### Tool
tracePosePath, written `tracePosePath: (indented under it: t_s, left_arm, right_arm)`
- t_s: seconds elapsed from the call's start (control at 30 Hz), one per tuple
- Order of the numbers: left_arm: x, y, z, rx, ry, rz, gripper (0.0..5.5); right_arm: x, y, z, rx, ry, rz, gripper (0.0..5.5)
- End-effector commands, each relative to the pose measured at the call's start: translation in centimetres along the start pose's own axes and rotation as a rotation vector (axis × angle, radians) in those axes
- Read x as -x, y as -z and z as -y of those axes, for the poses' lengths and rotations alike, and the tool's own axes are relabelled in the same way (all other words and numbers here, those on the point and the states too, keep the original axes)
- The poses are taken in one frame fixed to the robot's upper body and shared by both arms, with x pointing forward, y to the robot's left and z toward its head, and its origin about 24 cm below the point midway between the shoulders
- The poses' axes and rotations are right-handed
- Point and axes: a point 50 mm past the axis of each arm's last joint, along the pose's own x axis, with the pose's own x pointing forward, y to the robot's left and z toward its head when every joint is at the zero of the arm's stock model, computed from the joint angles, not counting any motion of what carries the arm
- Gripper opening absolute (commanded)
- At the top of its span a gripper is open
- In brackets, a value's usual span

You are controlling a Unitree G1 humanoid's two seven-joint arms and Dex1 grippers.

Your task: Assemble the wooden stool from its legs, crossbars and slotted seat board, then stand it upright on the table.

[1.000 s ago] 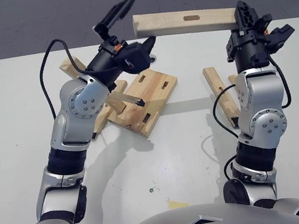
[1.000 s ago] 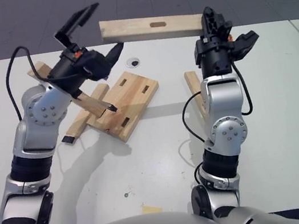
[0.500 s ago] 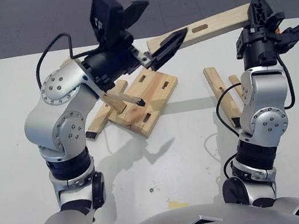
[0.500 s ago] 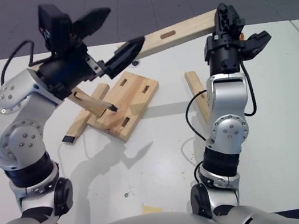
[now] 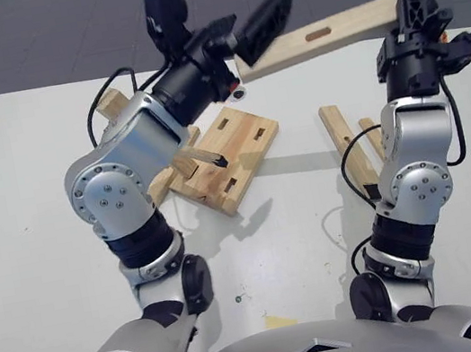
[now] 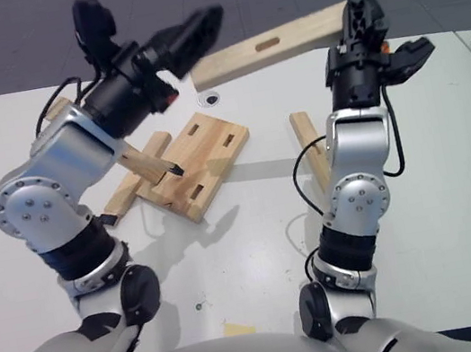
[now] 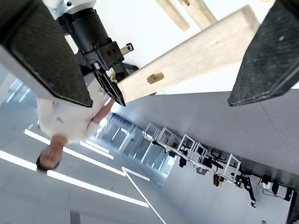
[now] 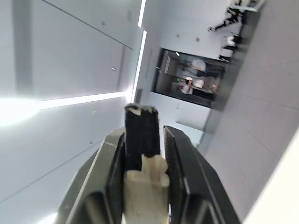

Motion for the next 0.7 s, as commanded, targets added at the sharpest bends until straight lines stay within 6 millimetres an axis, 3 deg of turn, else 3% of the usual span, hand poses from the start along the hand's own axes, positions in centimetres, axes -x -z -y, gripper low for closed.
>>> tracePosePath:
  t_s: [0.03,0.17,0.3,0.47,0.7]
  left_arm:
    - [-1.3,-0.9,-0.7,0.301,-0.111,0.105,5.4]
    - [-1.6,-0.8,-1.6,0.451,-0.207,0.105,5.4]
    - [-1.6,-1.5,0.9,0.582,0.015,0.113,5.4]
    - [-0.8,-1.8,1.9,0.609,0.107,0.107,5.4]
    - [-1.0,-0.2,1.0,0.573,0.006,0.07,5.4]
  right_arm:
    - [-1.8,-0.1,-2.7,-0.044,-0.124,0.063,1.01]
    - [-2.5,1.0,-4.4,-0.095,-0.19,0.057,1.01]
    - [-2.6,3.5,-3.9,-0.106,-0.171,-0.001,1.01]
    - [-2.4,4.0,-3.7,-0.113,-0.162,-0.009,1.01]
    - [-2.6,4.7,-4.7,-0.179,-0.172,-0.028,1.01]
